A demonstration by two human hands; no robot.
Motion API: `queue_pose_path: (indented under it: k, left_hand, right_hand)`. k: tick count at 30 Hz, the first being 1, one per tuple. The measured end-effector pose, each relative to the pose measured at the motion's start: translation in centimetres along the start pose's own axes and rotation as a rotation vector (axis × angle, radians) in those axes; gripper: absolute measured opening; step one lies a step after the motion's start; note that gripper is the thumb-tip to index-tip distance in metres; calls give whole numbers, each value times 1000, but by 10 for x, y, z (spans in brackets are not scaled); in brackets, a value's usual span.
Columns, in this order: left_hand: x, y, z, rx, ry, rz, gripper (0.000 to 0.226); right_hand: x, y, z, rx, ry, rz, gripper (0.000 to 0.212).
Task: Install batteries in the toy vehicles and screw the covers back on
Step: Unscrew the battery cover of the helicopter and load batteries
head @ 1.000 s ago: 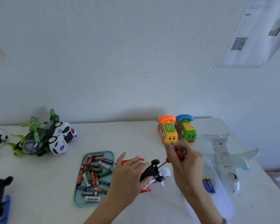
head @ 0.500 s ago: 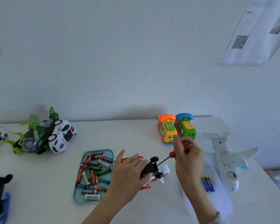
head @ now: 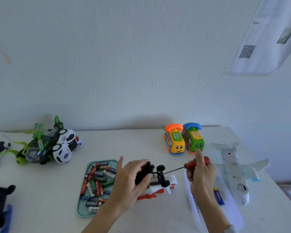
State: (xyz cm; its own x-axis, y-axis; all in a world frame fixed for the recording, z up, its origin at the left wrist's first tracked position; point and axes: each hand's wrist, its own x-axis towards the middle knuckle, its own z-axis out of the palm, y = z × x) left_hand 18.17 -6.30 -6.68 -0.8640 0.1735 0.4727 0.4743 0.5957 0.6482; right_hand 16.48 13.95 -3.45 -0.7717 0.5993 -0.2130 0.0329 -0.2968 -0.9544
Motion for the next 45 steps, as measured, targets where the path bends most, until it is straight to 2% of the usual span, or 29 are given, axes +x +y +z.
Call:
queue_pose_path:
  k: [2, 6, 10, 17, 19, 22, 24, 33, 35, 37, 42, 45]
  left_hand:
    - [-4, -3, -4, -60, 5, -41, 47]
    - [-9, -11, -8, -191, -84, -135, 63]
    - [-10, -13, -7, -240, -114, -211, 81]
    - [-13, -19, -5, -332, -127, -268, 75]
    - [-14, -21, -3, -353, -117, -270, 72]
    - [-15, -20, -1, -270, -89, -230, 56]
    - [-16, -18, 1, -249, -101, -206, 51]
    - [-16, -17, 0, -218, -133, -205, 57]
    - [-16, -17, 0, -211, -137, -204, 58]
    - [-16, -16, 0, -205, -131, -200, 58]
    - [-15, -16, 1, -164, -103, -193, 55]
    - [-13, -16, 2, -141, -99, -191, 53]
  right_hand:
    - [-7, 0, 3, -43, -33, -59, 45]
    - [-20, -4, 8, -71, -80, -179, 40]
    - [-34, -10, 15, -186, -173, -363, 31]
    - [-44, -10, 20, -381, -263, -634, 36]
    - [-44, -11, 21, -370, -273, -651, 39]
    - [-40, -9, 21, -377, -271, -680, 49]
    - [-38, -7, 22, -384, -277, -687, 47]
    - [-39, -7, 21, -371, -271, -676, 45]
    - [-38, -7, 22, -362, -243, -643, 38]
    - [-31, -7, 24, -324, -179, -534, 36]
    - [1, 8, 14, -57, 43, 26, 39]
    - [7, 17, 4, 59, 76, 293, 39]
